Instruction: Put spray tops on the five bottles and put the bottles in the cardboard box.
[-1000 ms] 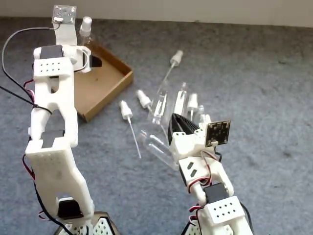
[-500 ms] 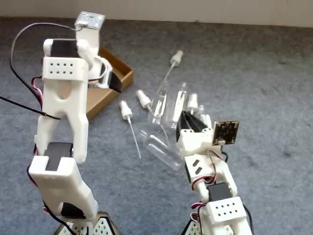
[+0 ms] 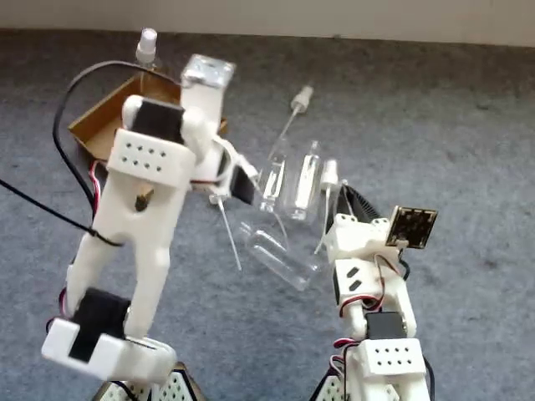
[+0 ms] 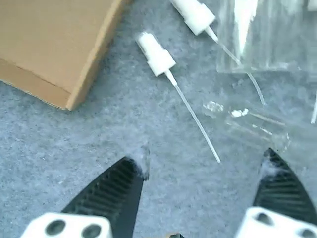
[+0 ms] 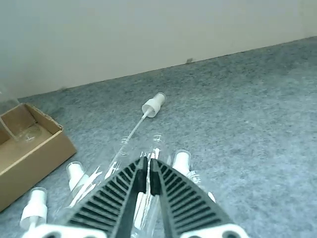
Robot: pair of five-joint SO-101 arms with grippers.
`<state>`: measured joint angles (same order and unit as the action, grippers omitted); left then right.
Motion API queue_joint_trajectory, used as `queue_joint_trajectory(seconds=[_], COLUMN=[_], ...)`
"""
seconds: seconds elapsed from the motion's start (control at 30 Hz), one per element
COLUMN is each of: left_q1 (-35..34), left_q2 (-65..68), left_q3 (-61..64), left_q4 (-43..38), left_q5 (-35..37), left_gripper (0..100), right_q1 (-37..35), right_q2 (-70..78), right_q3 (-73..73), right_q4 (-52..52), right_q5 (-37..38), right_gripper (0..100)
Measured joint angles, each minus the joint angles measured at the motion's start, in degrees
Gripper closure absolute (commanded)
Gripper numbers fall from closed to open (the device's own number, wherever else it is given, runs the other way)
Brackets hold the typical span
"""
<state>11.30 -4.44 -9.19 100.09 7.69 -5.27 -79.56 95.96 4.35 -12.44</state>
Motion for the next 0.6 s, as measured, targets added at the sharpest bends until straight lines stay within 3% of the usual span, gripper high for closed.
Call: queue_joint_trajectory(seconds=[0.23,0.47,0.6], left_q1=[8.7,14.5,17.9], left_q2=[-6.6,-6.7,-6.7], left_q3=[13.0,18.5,18.7], left_q4=[0.0,0.0,-0.1], left_q5=[2.2,19.7,24.7], left_gripper=[69,69,69], right_q1=[0.0,0.3,0.3], right_q2=[0.0,0.0,0.0], right_q3=[0.0,0.0,0.0], right_q4=[0.0,0.0,0.0], right_q5=[0.0,0.0,0.0], right_gripper=[99.1,99.1,99.1])
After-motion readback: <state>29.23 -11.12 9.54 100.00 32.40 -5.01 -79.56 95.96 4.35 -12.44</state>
